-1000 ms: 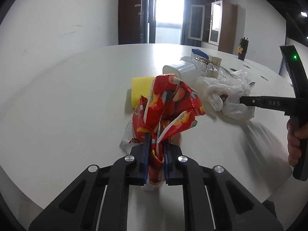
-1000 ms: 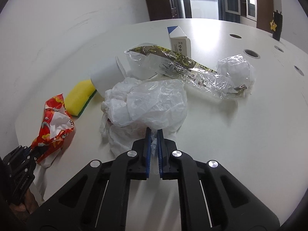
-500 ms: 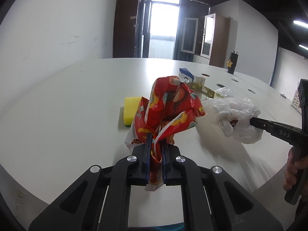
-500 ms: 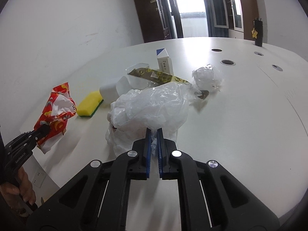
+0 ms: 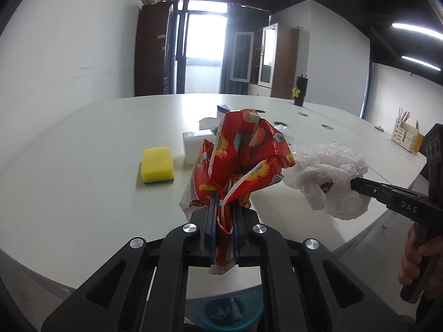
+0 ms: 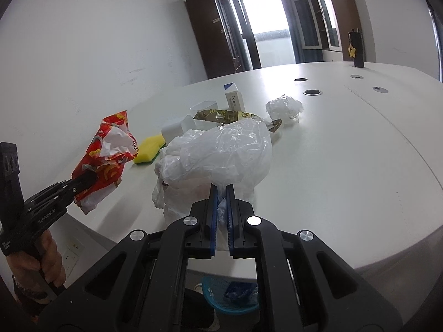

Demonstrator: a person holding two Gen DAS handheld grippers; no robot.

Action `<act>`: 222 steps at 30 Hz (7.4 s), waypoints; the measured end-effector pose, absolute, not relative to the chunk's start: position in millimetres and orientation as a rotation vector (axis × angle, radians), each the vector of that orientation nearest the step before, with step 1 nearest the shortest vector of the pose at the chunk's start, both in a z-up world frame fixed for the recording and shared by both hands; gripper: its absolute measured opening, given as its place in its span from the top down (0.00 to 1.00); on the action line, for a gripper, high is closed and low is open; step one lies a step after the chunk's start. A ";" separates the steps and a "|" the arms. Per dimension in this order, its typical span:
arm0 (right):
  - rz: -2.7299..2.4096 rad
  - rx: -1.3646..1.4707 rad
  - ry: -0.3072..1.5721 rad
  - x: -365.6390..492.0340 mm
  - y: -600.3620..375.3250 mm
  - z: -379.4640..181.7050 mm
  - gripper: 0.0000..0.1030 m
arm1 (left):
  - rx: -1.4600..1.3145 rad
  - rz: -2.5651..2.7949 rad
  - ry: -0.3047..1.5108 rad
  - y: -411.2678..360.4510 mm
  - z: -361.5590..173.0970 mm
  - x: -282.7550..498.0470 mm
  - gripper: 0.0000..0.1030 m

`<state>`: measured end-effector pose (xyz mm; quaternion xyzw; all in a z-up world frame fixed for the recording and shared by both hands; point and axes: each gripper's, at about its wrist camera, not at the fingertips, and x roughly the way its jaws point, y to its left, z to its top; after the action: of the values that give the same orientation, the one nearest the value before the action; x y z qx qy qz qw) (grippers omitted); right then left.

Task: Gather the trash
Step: 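Lift the red wrapper and white bag and carry both over the blue basket, then open the left tool over the basket while the right tool releases the white bag, then raise both open tools back toward the sponge and wrapper on the table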

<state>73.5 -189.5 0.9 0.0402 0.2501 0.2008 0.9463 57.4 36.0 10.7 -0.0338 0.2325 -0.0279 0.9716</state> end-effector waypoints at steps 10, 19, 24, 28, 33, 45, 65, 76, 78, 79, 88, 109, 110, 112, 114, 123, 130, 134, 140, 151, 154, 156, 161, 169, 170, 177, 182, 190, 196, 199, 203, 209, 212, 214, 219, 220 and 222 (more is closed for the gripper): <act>0.427 -0.005 0.469 17.2 -197.7 3.7 0.95 | -0.071 -0.165 0.494 17.4 2.6 23.0 0.93; 0.470 -0.036 0.488 -19.0 -207.6 -8.0 0.95 | -0.122 -0.198 0.560 30.0 -23.6 -13.1 0.93; 0.507 -0.059 0.525 -40.1 -208.5 -22.1 0.95 | -0.168 -0.210 0.597 35.1 -37.3 -27.8 0.93; 0.523 -0.077 0.554 -57.3 -210.2 -33.5 0.95 | -0.174 -0.238 0.617 38.2 -50.0 -46.0 0.93; 0.505 -0.062 0.609 -69.0 -219.9 -59.0 0.95 | -0.216 -0.271 0.685 40.4 -70.2 -45.1 0.93; 0.506 -0.033 0.733 -40.2 -215.2 -118.3 0.95 | -0.344 -0.285 0.838 48.0 -135.5 -16.0 0.93; 0.517 -0.029 0.849 31.2 -184.8 -181.4 0.95 | -0.312 -0.161 0.994 32.2 -195.2 27.1 0.93; 0.464 -0.031 0.972 76.7 -172.6 -228.4 0.95 | -0.349 -0.121 1.015 31.5 -218.9 53.3 0.92; 0.466 -0.016 0.984 84.8 -172.4 -232.4 0.95 | -0.327 -0.108 1.019 31.1 -225.4 57.9 0.92; 0.459 -0.018 0.993 88.1 -171.8 -235.3 0.95 | -0.313 -0.100 1.027 30.0 -228.5 59.3 0.92; 0.432 0.010 1.073 115.7 -165.0 -263.3 0.95 | -0.281 -0.059 1.060 29.3 -247.5 84.3 0.92; 0.345 0.072 1.302 208.1 -144.9 -358.6 0.95 | -0.322 0.020 1.272 29.9 -323.3 172.5 0.92; 0.344 0.070 1.309 209.5 -143.7 -361.1 0.95 | -0.325 0.023 1.284 29.6 -325.3 172.7 0.92; 0.338 0.065 1.315 210.5 -142.8 -364.0 0.94 | -0.320 0.013 1.288 27.3 -325.4 172.6 0.92; 0.333 0.065 1.320 211.4 -143.0 -366.3 0.91 | -0.315 0.003 1.283 26.7 -325.7 172.8 0.84; 0.324 0.076 1.320 210.4 -146.5 -366.0 0.71 | -0.324 0.030 1.234 29.4 -318.8 169.7 0.57; 0.341 0.046 1.300 193.2 -145.5 -355.5 0.64 | -0.350 0.016 1.220 28.7 -313.0 157.1 0.57; 0.368 -0.001 1.271 174.8 -141.7 -337.8 0.60 | -0.328 -0.013 1.188 24.7 -298.4 147.3 0.57; 0.381 0.006 1.201 139.9 -153.4 -305.7 0.52 | -0.291 -0.020 1.117 25.4 -269.4 120.8 0.55; 0.421 0.002 1.086 75.4 -166.0 -248.8 0.42 | -0.182 -0.090 0.985 -7.6 -205.6 56.9 0.33; 0.443 0.008 1.032 56.8 -169.0 -231.2 0.36 | -0.151 -0.081 0.905 -11.5 -180.7 36.7 0.29; 0.451 0.006 0.984 43.2 -173.4 -217.2 0.33 | -0.126 -0.073 0.867 -13.6 -169.1 24.8 0.26; 0.462 0.013 0.900 12.3 -186.6 -196.6 0.29 | -0.096 -0.077 0.779 -8.8 -143.4 -11.8 0.19; 0.534 -0.014 0.792 -19.1 -186.9 -168.5 0.23 | -0.068 -0.032 0.674 6.5 -112.4 -50.0 0.14; 0.542 -0.014 0.768 -20.0 -186.5 -161.1 0.21 | -0.051 -0.024 0.652 4.7 -103.7 -55.0 0.14; 0.555 -0.043 0.593 -32.4 -183.7 -93.4 0.16 | 0.019 -0.009 0.535 0.6 -59.7 -65.2 0.10; 0.557 -0.019 0.492 -24.4 -189.1 -50.7 0.12 | 0.034 -0.010 0.470 -3.4 -33.7 -54.1 0.09; 0.538 0.010 0.418 15.3 -189.3 -10.4 0.09 | -0.017 0.006 0.439 8.9 -11.1 -12.4 0.09; 0.514 0.018 0.415 50.4 -188.4 2.6 0.08 | -0.100 0.050 0.471 40.5 -7.7 31.0 0.09; 0.512 0.016 0.411 68.0 -186.0 4.4 0.08 | -0.092 0.095 0.469 50.2 -5.6 49.6 0.09; 0.514 0.002 0.421 92.1 -179.1 7.1 0.08 | -0.081 0.128 0.472 59.9 -1.9 74.4 0.09; 0.535 0.004 0.472 134.0 -173.9 13.1 0.08 | -0.062 0.157 0.506 70.2 -4.3 103.1 0.09; 0.543 -0.040 0.489 154.7 -169.1 19.2 0.08 | -0.044 0.178 0.532 76.0 -6.3 118.5 0.09; 0.540 -0.080 0.502 166.0 -165.0 23.5 0.08 | -0.049 0.188 0.552 82.4 -7.9 128.6 0.09; 0.558 -0.143 0.536 200.3 -152.0 33.5 0.08 | -0.064 0.202 0.607 100.9 -8.6 150.3 0.08; 0.560 -0.155 0.541 207.4 -149.3 34.5 0.08 | -0.070 0.198 0.620 104.0 -9.0 153.4 0.08; 0.564 -0.163 0.556 222.7 -145.6 35.0 0.09 | -0.081 0.189 0.655 110.2 -10.9 163.6 0.09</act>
<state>222.7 -145.6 35.0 -0.0792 0.2704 0.2743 0.9194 163.6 110.2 -10.9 -0.0398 0.3213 0.0929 0.9416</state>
